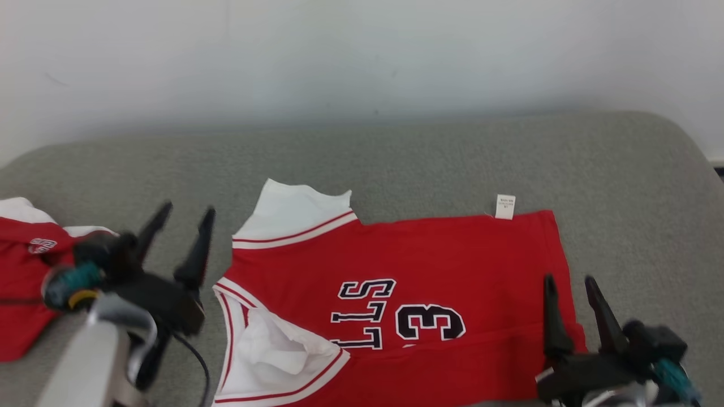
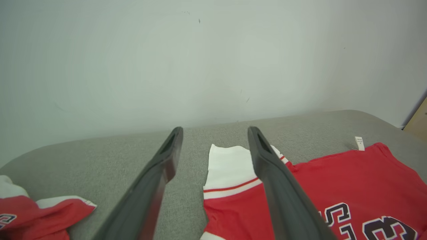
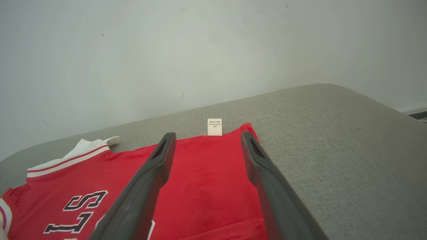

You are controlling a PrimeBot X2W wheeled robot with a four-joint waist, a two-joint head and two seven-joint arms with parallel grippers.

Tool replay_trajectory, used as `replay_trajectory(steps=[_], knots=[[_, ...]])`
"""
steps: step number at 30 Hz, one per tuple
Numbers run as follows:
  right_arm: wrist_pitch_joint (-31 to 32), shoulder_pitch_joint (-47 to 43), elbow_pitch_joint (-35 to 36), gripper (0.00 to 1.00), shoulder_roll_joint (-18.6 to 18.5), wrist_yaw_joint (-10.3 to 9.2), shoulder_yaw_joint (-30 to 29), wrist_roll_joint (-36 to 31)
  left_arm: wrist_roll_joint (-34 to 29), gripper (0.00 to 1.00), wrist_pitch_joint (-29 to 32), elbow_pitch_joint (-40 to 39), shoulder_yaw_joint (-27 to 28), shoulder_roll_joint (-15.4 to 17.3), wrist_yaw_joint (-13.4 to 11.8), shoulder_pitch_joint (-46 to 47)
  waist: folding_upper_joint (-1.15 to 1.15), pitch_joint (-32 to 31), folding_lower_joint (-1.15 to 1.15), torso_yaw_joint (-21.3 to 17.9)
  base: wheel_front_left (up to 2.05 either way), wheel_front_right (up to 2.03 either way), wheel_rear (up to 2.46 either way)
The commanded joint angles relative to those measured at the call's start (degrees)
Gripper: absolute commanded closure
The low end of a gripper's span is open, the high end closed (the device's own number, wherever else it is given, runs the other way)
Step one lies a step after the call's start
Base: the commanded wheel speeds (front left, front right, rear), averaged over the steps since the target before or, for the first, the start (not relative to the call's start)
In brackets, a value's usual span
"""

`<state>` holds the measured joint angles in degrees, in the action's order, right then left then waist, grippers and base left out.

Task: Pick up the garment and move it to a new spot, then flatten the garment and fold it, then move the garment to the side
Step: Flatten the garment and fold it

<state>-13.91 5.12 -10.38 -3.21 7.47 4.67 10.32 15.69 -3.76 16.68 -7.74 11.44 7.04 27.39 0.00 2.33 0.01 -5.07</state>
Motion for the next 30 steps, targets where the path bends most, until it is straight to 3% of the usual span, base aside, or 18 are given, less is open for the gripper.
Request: replay_trajectory(steps=[1,11,15,21,30], knots=[[-0.05,3.3,-0.81,0.0,0.07,0.05,0.97,0.41,2.73,0.0,1.89,0.95,-0.69,1.77,0.24,4.22,0.0,6.1,-0.01,-5.24,0.0,0.0,0.0],[-0.77,18.29,-8.4,0.0,0.18,0.05,2.67,1.32,14.05,0.0,11.68,8.15,-8.19,10.76,0.38,21.94,0.0,15.63,-0.01,-11.34,0.0,0.0,0.0],[-0.89,24.88,-12.77,0.0,0.2,0.05,3.65,1.16,17.14,0.0,14.32,13.97,-10.38,11.78,0.37,26.84,0.0,18.12,-0.01,-12.49,0.0,0.0,0.0],[-1.21,31.84,-17.19,0.0,0.25,0.05,5.11,2.05,19.39,0.0,13.55,21.31,-13.6,12.59,0.37,30.71,0.0,20.5,-0.01,-13.68,0.0,0.0,0.0],[-1.34,35.62,-21.49,0.0,0.31,0.05,6.41,2.76,20.1,0.0,11.66,28.27,-18.72,13.21,0.37,34.09,0.0,22.01,-0.01,-14.73,0.0,0.0,0.0]])
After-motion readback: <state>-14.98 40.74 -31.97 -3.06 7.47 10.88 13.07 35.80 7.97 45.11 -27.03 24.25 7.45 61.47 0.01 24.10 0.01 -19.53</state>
